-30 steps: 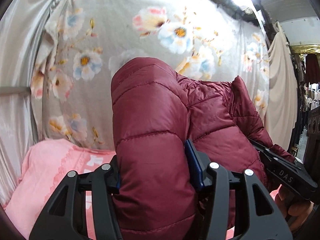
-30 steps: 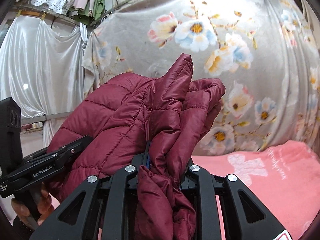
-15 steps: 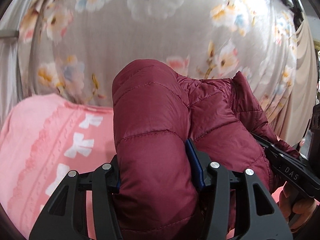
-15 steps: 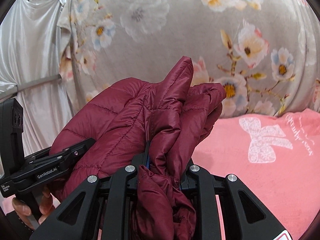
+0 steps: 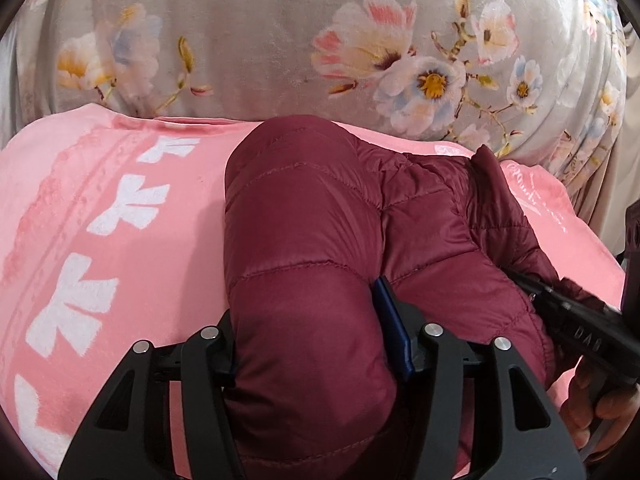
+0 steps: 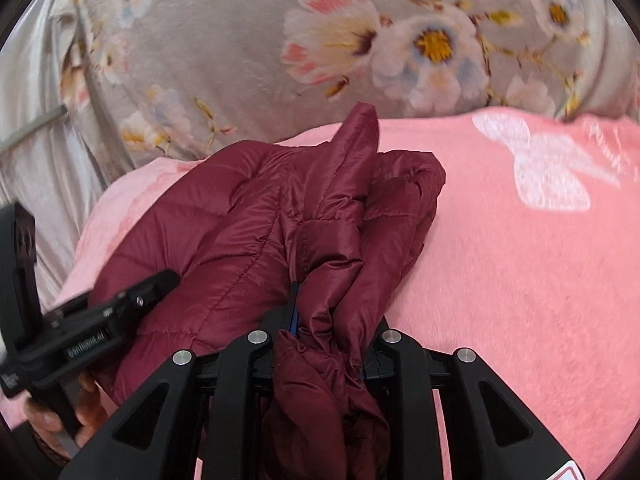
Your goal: Fold large clothes
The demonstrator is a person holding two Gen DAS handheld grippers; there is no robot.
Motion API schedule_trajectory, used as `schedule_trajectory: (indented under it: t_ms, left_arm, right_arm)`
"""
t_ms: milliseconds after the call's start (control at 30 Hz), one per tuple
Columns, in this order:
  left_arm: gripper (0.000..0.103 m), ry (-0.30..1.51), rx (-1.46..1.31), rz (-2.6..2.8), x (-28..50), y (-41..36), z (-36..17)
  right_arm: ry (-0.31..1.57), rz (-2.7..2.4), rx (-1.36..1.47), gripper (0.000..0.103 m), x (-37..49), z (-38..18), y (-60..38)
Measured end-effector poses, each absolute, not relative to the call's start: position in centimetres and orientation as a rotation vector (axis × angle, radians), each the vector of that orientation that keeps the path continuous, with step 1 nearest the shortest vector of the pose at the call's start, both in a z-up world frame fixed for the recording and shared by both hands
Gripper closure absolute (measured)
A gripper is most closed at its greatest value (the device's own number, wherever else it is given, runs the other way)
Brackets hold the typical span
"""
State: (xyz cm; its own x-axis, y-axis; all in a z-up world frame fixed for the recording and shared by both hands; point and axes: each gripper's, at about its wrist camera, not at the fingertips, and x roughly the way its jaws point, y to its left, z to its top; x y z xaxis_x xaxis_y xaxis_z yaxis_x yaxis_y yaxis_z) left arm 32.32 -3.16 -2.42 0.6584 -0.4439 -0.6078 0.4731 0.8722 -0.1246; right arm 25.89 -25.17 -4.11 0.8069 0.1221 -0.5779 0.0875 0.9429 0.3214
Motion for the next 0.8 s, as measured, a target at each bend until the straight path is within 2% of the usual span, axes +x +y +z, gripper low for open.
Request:
schedule_trajectory:
  t_ms: [167, 233, 300, 400, 433, 500, 567, 600, 800]
  left_arm:
    - [0.035, 0.771, 0.022, -0.480, 32.9, -2.5, -3.0]
    - [0.034, 0.809, 0.028, -0.449, 32.7, -1.9, -2.4]
    - [0.034, 0.822, 0.050, -0.402, 32.1, -1.3, -1.3]
    - [0.034, 0.799, 0.125, -0.302, 31.3, -1.1, 1.5]
    - [0.033, 0.797, 0.144, -0.282, 31.3, -1.4, 2.1]
    - [0.033, 0.803, 0.165, -0.234, 31.8, -2.5, 3.6]
    - [0.023, 0.817, 0.141, -0.220, 32.4, -3.6, 4.4]
    - [0.021, 0.825, 0.135, -0.211, 32.8, -4.3, 4.6]
    - [0.019, 0.904, 0.143, -0.143, 35.4, -7.0, 2.0]
  right_arm:
    - [0.720, -0.007, 0.331, 0.068, 25.6, -4.2, -25.3]
    - [0.747, -0.035, 0.307, 0.059, 24.2, -3.3, -25.7]
    - [0.727, -0.089, 0.290, 0.046, 22.3, -1.7, -26.5]
    - [0.676, -0.136, 0.256, 0.045, 20.5, 0.8, -27.0]
    - [0.675, -0.142, 0.231, 0.047, 20.6, 1.7, -26.7]
    - [0.688, -0.140, 0.181, 0.073, 21.5, 3.1, -25.6]
    - [0.726, -0.130, 0.131, 0.080, 23.4, 3.8, -24.3]
    - [0.741, -0.136, 0.114, 0.088, 24.4, 3.7, -23.7]
    - [0.836, -0.226, 0.070, 0.092, 28.4, 0.2, -22.4]
